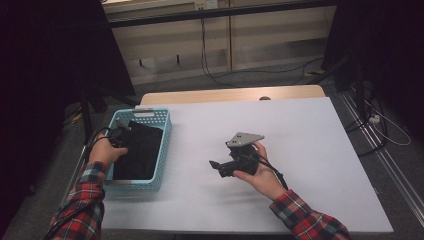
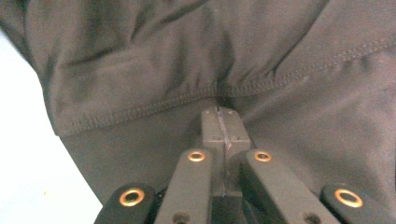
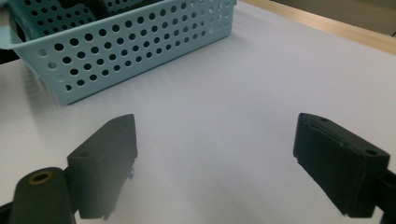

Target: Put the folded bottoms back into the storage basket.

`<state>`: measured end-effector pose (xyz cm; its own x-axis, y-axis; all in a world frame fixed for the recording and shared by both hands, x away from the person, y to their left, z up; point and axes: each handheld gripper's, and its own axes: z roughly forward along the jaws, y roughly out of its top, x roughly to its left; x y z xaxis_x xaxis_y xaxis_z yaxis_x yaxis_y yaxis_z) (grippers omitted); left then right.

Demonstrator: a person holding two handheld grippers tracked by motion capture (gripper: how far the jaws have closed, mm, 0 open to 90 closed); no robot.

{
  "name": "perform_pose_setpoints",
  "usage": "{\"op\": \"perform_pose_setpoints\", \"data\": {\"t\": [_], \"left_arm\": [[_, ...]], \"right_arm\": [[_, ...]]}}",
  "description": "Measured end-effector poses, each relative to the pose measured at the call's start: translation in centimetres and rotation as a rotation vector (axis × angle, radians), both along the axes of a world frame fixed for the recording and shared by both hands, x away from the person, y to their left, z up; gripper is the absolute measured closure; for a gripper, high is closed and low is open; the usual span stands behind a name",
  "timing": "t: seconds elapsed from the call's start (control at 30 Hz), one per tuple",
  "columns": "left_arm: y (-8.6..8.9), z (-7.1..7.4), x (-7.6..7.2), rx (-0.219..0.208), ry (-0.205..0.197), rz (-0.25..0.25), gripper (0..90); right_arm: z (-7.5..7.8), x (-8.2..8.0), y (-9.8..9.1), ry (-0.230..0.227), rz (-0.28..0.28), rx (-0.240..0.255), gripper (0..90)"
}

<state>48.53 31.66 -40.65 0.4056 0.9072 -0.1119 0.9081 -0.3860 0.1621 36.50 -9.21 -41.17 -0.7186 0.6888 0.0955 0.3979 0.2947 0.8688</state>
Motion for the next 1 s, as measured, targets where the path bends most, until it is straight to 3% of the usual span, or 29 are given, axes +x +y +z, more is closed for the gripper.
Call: {"op": "perform_pose_setpoints", "data": {"t": [0.07,0.13,0.23,0.27,0.33,0.43,0.47,0.57,0.6,0.73,0.87,1.0], "left_arm": [[0.5,0.3,0.0,0.066,0.014,-0.004,90.0],[1.2,0.4,-0.1,0.077,0.019,0.014,90.0],[1.6,0.4,-0.2,0.011,0.003,0.046,90.0],[1.6,0.4,-0.1,0.021,0.011,0.02,90.0],[1.3,0.5,-0.1,0.03,0.011,0.012,90.0],[0.6,1.4,0.0,0.008,-0.034,0.007,90.0],[0.4,1.8,0.0,-0.015,-0.059,0.002,90.0],[-0.6,2.6,0.0,-0.108,-0.087,-0.023,90.0],[-1.0,2.7,-0.1,-0.114,-0.09,-0.026,90.0],[-2.4,1.7,0.0,-0.117,-0.078,-0.054,90.0],[-3.2,-0.2,0.1,-0.135,-0.03,-0.059,90.0],[-3.8,-0.9,0.6,-0.164,-0.052,-0.041,90.0]], "right_arm": [[0.1,-0.1,-0.4,-0.003,-0.004,0.002,13.7],[0.1,-0.1,-0.8,-0.008,-0.011,0.004,13.7],[0.1,-0.2,-1.2,-0.012,-0.023,0.0,13.7],[0.1,-0.1,-1.3,-0.01,-0.02,-0.001,13.7],[0.1,-0.1,-1.5,-0.009,-0.03,-0.004,13.7],[0.1,-0.2,-1.5,-0.008,-0.028,0.0,13.7],[0.1,-0.2,-1.5,-0.01,-0.028,-0.003,13.7],[0.1,-0.2,-1.6,-0.012,-0.025,0.003,13.7],[0.1,-0.2,-1.6,-0.014,-0.026,0.002,13.7],[0.1,-0.2,-1.3,-0.014,-0.02,0.01,13.7],[0.0,-0.3,-1.2,-0.012,-0.016,0.009,13.7],[0.1,-0.3,-1.3,-0.023,-0.023,0.008,13.9]]}}
